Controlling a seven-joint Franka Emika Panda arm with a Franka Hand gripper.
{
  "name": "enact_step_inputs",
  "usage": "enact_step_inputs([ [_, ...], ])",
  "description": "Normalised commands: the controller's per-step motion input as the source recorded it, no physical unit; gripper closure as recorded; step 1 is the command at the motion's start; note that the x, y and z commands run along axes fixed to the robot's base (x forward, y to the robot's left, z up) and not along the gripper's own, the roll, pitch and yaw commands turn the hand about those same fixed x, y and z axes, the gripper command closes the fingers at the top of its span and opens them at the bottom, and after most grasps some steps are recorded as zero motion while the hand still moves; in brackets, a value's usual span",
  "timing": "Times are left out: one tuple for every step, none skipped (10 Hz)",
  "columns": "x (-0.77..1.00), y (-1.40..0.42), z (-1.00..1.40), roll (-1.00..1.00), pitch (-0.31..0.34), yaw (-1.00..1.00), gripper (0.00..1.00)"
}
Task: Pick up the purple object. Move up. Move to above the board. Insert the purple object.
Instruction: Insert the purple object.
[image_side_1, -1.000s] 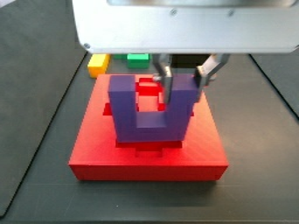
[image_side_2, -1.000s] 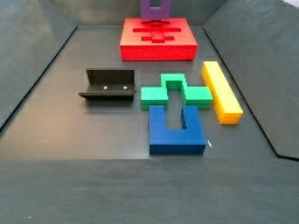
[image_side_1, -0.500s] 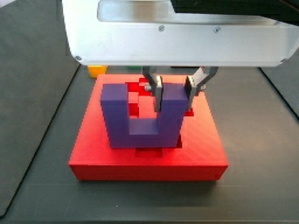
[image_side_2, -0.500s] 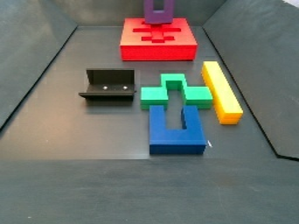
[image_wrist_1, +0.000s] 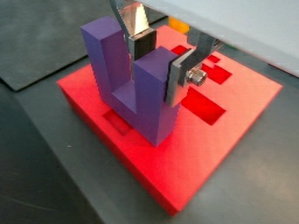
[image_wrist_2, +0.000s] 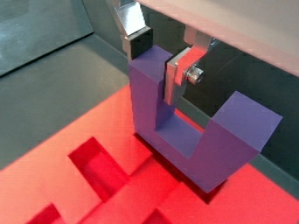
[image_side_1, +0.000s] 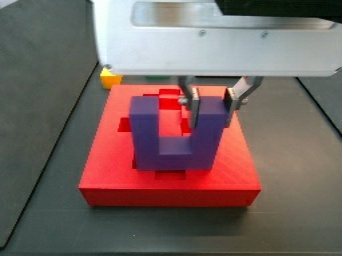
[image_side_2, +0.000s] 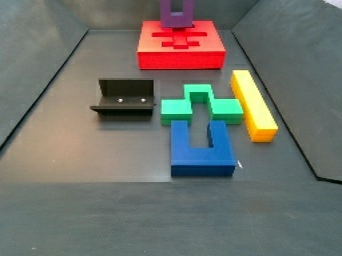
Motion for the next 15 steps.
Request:
enact_step_inputs([
  [-0.09, 0.25, -0.10, 0.05, 0.007, 0.00, 1.00],
  [-0.21, 0.25, -0.05, 0.04, 0.001, -0.04, 1.00],
  [-0.42, 0.07, -0.07, 0.04, 0.000, -0.07, 1.00],
  [-0.27, -0.05, -0.09, 0.00, -0.006, -0.03, 1.00],
  [-0.16, -0.25, -0.09, 0.00, -0.041, -0.01, 1.00],
  [0.00, -0.31, -0.04, 0.00, -0.036, 0.00, 1.00],
  [0.44, -0.13, -0.07, 0.00, 0.000, 0.00, 1.00],
  [0.49, 0.00, -0.12, 0.00, 0.000, 0.00, 1.00],
  [0.16, 0.00, -0.20, 0.01, 0.000, 0.00, 1.00],
  [0.00, 0.00, -0.25, 0.02, 0.000, 0.00, 1.00],
  [0.00, 0.00, -0.23, 0.01, 0.000, 0.00, 1.00],
  [0.00, 0.00, -0.35, 0.01, -0.043, 0.00, 1.00],
  [-0.04, 0.00, -0.66, 0.03, -0.153, 0.00, 1.00],
  [0.00, 0.00, -0.84, 0.04, -0.196, 0.00, 1.00],
  [0.17, 0.00, -0.35, 0.17, 0.044, -0.07, 1.00],
])
